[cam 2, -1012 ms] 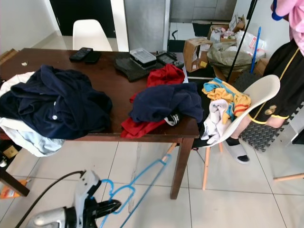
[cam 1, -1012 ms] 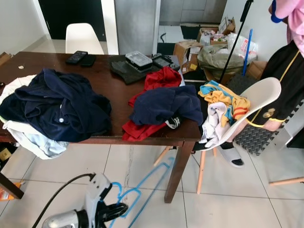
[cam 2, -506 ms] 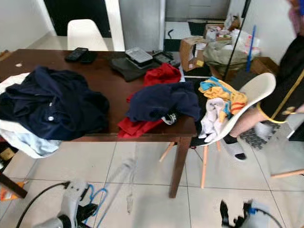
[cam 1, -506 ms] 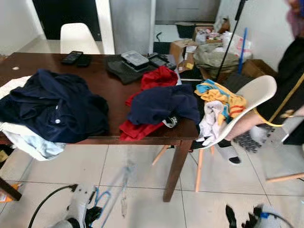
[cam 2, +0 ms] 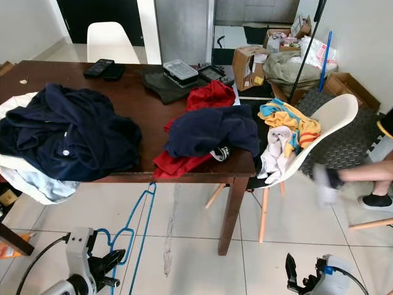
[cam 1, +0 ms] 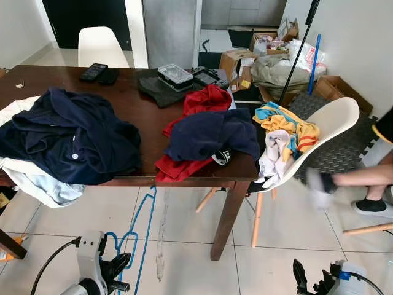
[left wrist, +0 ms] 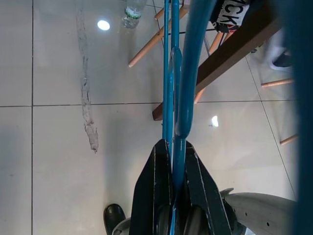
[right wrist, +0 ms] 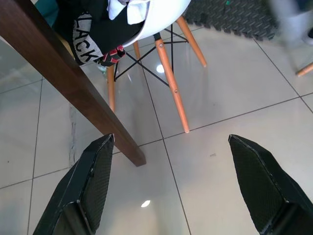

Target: Hang hanger

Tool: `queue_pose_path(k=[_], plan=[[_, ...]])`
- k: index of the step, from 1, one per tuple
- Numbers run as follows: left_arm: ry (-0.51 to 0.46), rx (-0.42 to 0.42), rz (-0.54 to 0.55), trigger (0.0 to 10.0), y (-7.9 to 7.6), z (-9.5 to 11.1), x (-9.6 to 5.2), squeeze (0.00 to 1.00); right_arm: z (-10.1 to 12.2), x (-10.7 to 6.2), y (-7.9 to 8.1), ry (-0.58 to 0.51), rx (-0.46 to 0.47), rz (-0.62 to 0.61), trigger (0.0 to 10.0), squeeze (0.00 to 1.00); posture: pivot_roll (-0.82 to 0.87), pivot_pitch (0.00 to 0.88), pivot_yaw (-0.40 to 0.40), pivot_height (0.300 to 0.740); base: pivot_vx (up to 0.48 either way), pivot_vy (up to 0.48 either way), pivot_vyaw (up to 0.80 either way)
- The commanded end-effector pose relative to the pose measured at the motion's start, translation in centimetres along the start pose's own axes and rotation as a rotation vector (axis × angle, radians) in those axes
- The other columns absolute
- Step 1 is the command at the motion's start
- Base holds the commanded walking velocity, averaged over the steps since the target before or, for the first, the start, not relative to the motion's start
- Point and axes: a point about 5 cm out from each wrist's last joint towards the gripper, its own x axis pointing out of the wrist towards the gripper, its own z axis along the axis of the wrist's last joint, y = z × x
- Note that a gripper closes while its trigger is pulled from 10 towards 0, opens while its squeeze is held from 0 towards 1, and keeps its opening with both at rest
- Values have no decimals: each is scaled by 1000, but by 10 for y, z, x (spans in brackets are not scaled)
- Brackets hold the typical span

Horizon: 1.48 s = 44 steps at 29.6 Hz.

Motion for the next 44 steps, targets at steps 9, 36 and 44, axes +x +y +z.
queue_pose_path(k=[9, 36, 44], plan=[[40, -7, -80, 10000, -7, -11, 0, 0, -3, -5, 4, 27, 10, -10, 10000, 0, 13, 115, -30, 740, 0, 0, 0], [213, 642, -719, 10000, -30, 104, 7, 0, 28, 3, 17, -91, 71, -28, 10000, 0, 6, 85, 12, 740, 0, 0, 0], [309, 965, -990, 10000, -61, 149, -4, 0, 157, 2, 4, -553, 247, 72, 10000, 0, 1, 83, 20, 740, 0, 0, 0]])
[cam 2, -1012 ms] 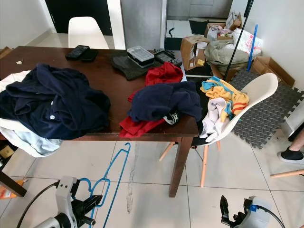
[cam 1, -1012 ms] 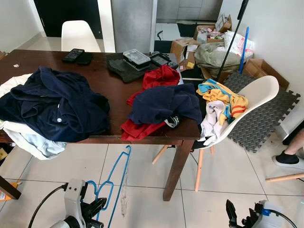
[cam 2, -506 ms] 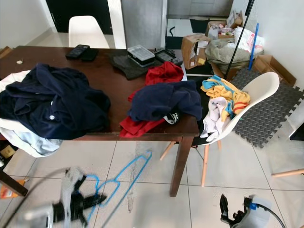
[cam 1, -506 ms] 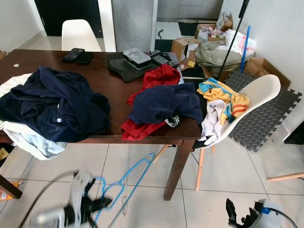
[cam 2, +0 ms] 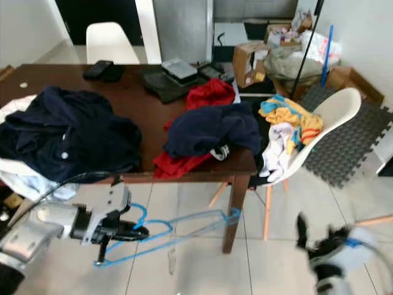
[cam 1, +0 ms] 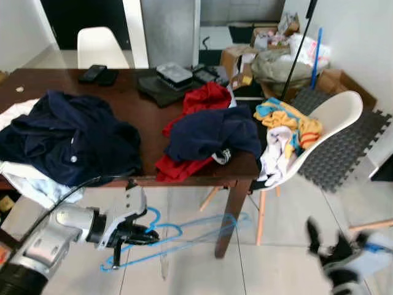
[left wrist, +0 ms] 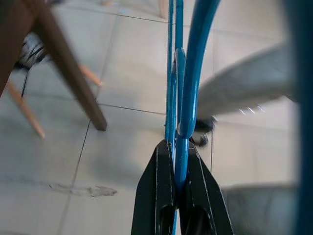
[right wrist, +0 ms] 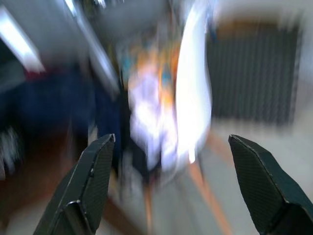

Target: Hang hanger

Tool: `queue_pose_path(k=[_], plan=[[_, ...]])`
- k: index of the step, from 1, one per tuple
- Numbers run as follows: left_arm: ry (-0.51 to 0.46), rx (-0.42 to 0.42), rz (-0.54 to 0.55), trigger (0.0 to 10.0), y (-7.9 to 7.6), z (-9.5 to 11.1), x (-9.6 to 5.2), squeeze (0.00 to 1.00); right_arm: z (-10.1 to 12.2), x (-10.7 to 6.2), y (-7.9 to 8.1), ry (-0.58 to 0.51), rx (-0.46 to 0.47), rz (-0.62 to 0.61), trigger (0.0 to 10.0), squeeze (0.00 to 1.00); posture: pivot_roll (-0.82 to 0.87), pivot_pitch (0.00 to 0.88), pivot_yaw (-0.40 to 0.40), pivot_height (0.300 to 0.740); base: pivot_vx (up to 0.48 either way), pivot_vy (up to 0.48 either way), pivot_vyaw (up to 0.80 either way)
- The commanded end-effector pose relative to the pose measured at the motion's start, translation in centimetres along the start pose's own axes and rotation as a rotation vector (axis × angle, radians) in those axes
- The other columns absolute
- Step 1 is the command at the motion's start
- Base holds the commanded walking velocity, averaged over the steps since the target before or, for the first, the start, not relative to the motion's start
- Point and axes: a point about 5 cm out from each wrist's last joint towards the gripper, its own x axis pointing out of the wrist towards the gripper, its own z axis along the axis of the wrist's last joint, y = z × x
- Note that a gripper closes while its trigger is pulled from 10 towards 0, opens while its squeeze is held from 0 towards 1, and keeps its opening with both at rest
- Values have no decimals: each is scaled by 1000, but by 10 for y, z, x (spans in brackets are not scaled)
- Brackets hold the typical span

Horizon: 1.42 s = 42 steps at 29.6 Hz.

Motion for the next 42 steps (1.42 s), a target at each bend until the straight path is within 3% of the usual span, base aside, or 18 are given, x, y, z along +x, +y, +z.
queue_pose_path(k=[1, 2, 3, 4, 5, 6, 9, 10, 11, 14, 16, 17, 20, 21, 25, 27, 30, 42], plan=[[69, 46, -124, 10000, -5, 9, -5, 0, 48, 12, 3, -149, 134, 98, 10000, 0, -5, 80, 23, 740, 0, 0, 0], [84, 89, -138, 10000, -1, 17, -8, 0, 77, 17, 21, -194, 166, 291, 10000, 698, -9, 79, 25, 740, 0, 0, 0], [84, 89, -138, 10000, -1, 17, -8, 0, 77, 17, 21, -194, 166, 291, 10000, 698, -9, 79, 25, 740, 0, 0, 0], [92, 117, -143, 10000, 1, 22, -10, 0, 92, 16, 36, -203, 178, 431, 10000, 698, -9, 79, 25, 740, 0, 0, 0], [104, 152, -153, 10000, 5, 28, -13, 0, 106, 11, 61, -159, 135, 665, 10000, 1000, -5, 79, 21, 740, 0, 0, 0], [115, 184, -164, 10000, 8, 33, -16, 0, 114, 3, 84, -91, 86, 859, 10000, 1000, -5, 78, 23, 740, 0, 0, 0], [125, 209, -174, 10000, 9, 37, -19, 0, 117, -5, 101, -24, 30, 1001, 10000, 1000, -5, 78, 23, 740, 0, 0, 0], [140, 246, -197, 10000, 11, 42, -21, 0, 116, -17, 126, 104, -90, 1206, 10000, 1000, -5, 78, 23, 740, 0, 0, 0], [152, 271, -202, 10000, 13, 44, -21, 0, 109, -22, 136, 201, -191, 1304, 10000, 1000, -4, 72, 22, 740, 0, 0, 0], [166, 323, -198, 10000, 18, 49, -19, 0, 94, -27, 149, 345, -412, 1443, 10000, 1000, -6, 66, 22, 740, 0, 0, 0], [165, 335, -193, 10000, 19, 51, -18, 0, 91, -27, 152, 356, -462, 1468, 10000, 1000, -6, 66, 22, 740, 0, 0, 0], [165, 354, -184, 10000, 22, 53, -16, 0, 86, -26, 160, 361, -540, 1507, 10000, 345, -2, 59, 17, 740, 0, 0, 0], [166, 366, -180, 10000, 24, 55, -14, 0, 86, -26, 166, 371, -584, 1531, 10000, 345, -2, 59, 17, 740, 0, 0, 0], [177, 383, -175, 10000, 26, 56, -12, 0, 83, -26, 173, 380, -624, 1550, 10000, 0, -1, 54, 17, 740, 0, 0, 0], [192, 439, -152, 10000, 32, 59, -5, 0, 75, -29, 196, 430, -699, 1571, 10000, 0, -2, 49, 17, 740, 0, 0, 0], [192, 439, -152, 10000, 32, 59, -5, 0, 75, -29, 196, 430, -699, 1571, 10000, 0, -2, 49, 17, 740, 0, 0, 0], [201, 462, -110, 10000, 37, 59, 3, 0, 55, -33, 210, 481, -734, 1549, 10000, 0, 1, 47, 14, 740, 0, 0, 0], [102, 484, -32, 10000, 41, 72, 21, 0, 26, -19, 227, 542, -660, 1330, 10000, 0, -2, 59, 14, 740, 0, 0, 0]])
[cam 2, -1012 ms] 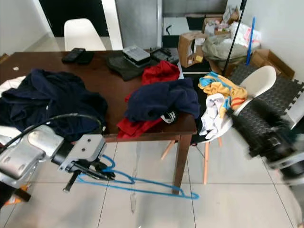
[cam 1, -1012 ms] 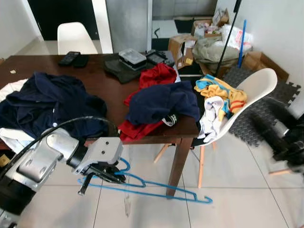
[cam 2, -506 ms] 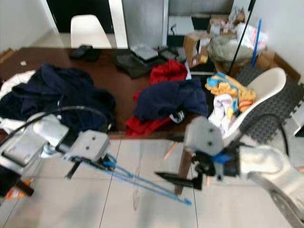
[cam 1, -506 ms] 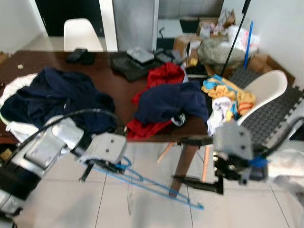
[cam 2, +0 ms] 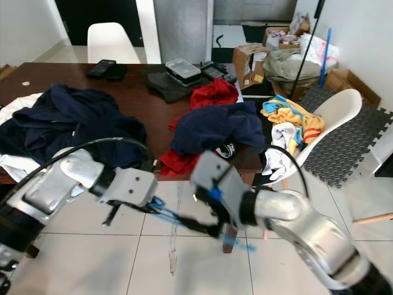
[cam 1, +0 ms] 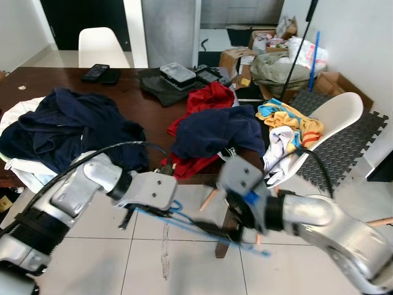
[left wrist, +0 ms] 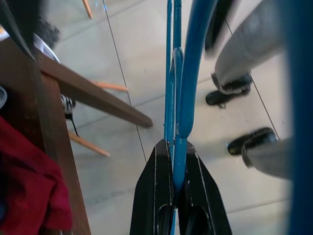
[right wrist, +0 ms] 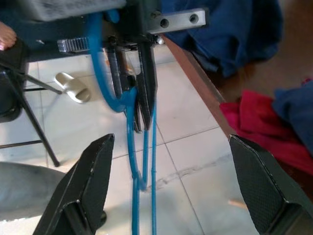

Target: Hang hanger

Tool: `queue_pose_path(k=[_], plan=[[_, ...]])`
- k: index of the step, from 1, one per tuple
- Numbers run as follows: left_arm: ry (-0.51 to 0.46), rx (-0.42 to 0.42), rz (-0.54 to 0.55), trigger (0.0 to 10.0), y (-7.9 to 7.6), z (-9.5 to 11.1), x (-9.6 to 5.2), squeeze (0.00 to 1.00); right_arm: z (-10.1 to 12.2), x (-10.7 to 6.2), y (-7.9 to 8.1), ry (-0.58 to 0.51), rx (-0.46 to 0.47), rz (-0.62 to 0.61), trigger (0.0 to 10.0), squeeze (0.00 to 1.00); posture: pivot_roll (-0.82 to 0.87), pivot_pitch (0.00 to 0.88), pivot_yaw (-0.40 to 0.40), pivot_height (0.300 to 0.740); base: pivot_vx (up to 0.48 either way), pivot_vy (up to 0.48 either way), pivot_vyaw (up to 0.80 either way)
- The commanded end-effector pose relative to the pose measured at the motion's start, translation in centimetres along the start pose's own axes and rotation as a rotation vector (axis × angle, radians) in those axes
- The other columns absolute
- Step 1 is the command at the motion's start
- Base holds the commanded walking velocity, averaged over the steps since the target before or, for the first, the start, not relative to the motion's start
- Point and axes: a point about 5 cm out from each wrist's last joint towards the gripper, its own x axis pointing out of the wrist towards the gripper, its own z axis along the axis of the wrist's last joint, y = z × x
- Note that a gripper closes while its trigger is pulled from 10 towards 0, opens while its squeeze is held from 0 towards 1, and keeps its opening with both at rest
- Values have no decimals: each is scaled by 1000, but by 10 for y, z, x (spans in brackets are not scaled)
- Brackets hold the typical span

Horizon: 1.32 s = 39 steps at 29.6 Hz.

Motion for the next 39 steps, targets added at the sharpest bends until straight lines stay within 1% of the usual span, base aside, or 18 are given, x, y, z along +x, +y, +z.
queue_pose_path(k=[1, 3, 6, 8, 11, 14, 15, 16, 17, 24, 31, 35, 37, 38, 39], plan=[[-37, 8, 7, 10000, 1, 6, 8, 0, -5, 7, 1, 33, 21, -22, 10000, 0, -4, 60, 13, 740, 0, 0, 0], [-43, 10, 9, 10000, 1, 7, 10, 0, -6, 10, 2, 43, 15, -31, 10000, 0, -3, 60, 13, 740, 0, 0, 0], [-49, 12, 14, 10000, 1, 8, 12, 0, -14, 16, 2, 134, -46, -50, 10000, 0, -1, 62, 11, 740, 0, 0, 0], [-49, 12, 14, 10000, 1, 8, 12, 0, -14, 16, 2, 134, -46, -50, 10000, 0, -1, 62, 11, 740, 0, 0, 0], [-51, 15, 19, 10000, 2, 8, 13, 0, -17, 19, 6, 174, -60, -33, 10000, 0, 7, 63, 8, 740, 0, 0, 0], [-51, 18, 19, 10000, 1, 9, 14, 0, -19, 20, 8, 189, -64, -32, 10000, 0, 8, 64, 7, 740, 0, 0, 0], [-50, 21, 18, 10000, 1, 9, 14, 0, -19, 21, 8, 200, -67, -38, 1137, 0, 8, 65, 8, 740, 0, 0, 0], [-50, 21, 18, 10000, 1, 9, 14, 0, -19, 21, 8, 200, -67, -38, 1137, 0, 8, 65, 8, 740, 0, 0, 0], [-48, 26, 12, 10000, 0, 9, 14, 0, -20, 21, 7, 215, -74, -48, 0, 0, 9, 66, 8, 740, 0, 0, 0], [-38, 41, -9, 10000, -3, 10, 14, 0, -23, 19, 5, 243, -88, -64, 0, 0, 8, 66, 10, 740, 0, 0, 0], [-41, 59, -15, 10000, -4, 12, 15, 0, -22, 20, 6, 251, -98, -62, 0, 0, 7, 66, 10, 740, 0, 0, 0], [-69, 72, -5, 10000, -3, 18, 16, 0, -23, 21, 6, 256, -104, -68, 0, 0, 8, 66, 10, 740, 0, 0, 0], [-81, 62, -9, 10000, -4, 19, 16, 0, -23, 21, 5, 256, -106, -74, 0, 0, 11, 65, 8, 740, 0, 0, 0], [-103, 42, -9, 10000, -4, 20, 17, 894, -22, 22, 3, 254, -110, -86, 0, 0, 12, 65, 7, 740, 0, 0, 0], [-103, 42, -9, 10000, -4, 20, 17, 894, -22, 22, 3, 254, -110, -86, 0, 0, 12, 65, 7, 740, 0, 0, 0]])
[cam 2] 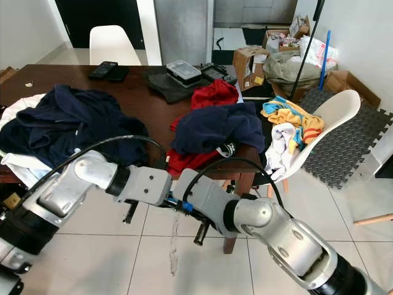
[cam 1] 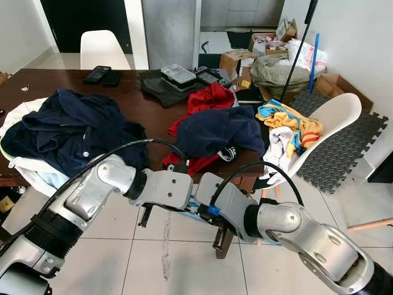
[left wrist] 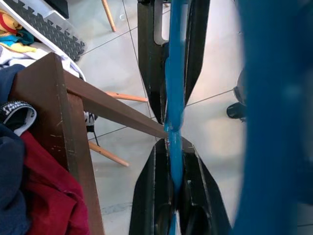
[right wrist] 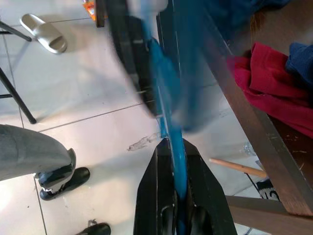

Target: Hang hanger

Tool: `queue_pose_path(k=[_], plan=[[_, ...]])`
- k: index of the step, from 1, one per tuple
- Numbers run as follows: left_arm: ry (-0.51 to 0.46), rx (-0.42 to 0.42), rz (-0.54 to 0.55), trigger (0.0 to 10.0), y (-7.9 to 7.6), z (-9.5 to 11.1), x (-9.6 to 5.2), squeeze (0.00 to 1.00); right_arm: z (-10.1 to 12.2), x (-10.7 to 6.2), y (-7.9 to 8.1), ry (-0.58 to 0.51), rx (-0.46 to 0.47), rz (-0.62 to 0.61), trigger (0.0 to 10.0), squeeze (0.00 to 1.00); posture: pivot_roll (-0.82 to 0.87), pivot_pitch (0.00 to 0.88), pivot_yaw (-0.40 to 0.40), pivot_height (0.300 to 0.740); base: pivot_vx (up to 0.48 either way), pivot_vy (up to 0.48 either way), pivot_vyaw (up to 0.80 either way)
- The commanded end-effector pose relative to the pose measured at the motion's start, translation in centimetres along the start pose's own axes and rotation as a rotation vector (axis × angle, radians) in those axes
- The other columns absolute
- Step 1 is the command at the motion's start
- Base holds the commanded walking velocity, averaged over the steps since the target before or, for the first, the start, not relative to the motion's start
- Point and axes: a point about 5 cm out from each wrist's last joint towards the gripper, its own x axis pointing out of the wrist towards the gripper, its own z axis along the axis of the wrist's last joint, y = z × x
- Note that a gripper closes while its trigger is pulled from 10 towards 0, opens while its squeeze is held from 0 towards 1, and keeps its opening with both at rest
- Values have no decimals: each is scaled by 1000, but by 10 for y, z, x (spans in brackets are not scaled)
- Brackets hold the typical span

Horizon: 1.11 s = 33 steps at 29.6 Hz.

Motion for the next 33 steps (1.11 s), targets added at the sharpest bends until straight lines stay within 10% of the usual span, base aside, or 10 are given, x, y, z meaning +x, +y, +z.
queue_pose_path(k=[1, 11, 25, 33], plan=[[-60, 10, -26, 10000, -3, 8, 5, 894, -1, 1, -6, 19, -9, -43, 0, 0, 12, 65, 7, 740, 0, 0, 0], [-74, -43, 22, 10000, 3, 7, -8, 1000, -6, -1, -9, 38, -10, -61, 0, 0, 10, 67, 3, 740, 0, 0, 0], [27, -98, 252, 10000, 19, -6, -68, 1000, -40, -17, -24, 121, 86, -164, 0, 0, 0, 74, 1, 740, 0, 0, 0], [-87, -182, 595, 10000, 35, -9, -92, 1000, -46, -38, -61, -108, 351, -431, 0, 0, 4, 76, 1, 740, 0, 0, 0]])
